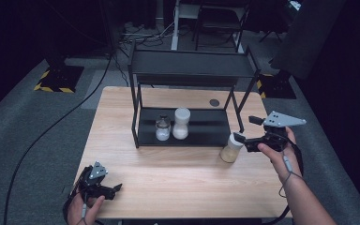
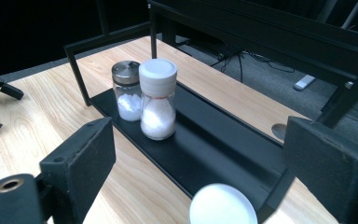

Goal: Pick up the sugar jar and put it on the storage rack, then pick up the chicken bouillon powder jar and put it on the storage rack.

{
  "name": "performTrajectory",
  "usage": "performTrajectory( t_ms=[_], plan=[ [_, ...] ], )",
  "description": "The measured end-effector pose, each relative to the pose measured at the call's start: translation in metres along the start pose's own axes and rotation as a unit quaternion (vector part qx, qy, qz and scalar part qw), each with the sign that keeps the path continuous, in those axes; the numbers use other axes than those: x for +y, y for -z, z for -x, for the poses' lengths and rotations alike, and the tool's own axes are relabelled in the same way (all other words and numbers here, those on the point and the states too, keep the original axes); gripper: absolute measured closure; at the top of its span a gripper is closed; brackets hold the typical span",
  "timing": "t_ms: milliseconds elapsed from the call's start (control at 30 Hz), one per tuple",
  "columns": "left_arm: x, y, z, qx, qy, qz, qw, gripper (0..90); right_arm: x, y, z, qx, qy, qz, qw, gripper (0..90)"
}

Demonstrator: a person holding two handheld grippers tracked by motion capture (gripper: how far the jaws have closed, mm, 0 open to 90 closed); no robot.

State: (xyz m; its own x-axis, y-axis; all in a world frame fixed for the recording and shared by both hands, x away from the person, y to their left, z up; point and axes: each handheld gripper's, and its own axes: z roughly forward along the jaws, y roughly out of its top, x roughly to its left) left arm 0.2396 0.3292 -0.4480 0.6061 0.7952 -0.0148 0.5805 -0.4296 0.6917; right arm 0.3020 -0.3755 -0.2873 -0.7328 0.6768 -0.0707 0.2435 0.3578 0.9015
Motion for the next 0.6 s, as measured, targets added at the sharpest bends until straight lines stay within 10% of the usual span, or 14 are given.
performTrajectory(
  t_ms=[600],
  plan=[
    [0.0,0.0,0.0,0.0,0.0,0.0,1.0,0.2,-0.044,-0.008,0.015,0.002,-0.014,-0.008,0.9999,10.0]
  ],
)
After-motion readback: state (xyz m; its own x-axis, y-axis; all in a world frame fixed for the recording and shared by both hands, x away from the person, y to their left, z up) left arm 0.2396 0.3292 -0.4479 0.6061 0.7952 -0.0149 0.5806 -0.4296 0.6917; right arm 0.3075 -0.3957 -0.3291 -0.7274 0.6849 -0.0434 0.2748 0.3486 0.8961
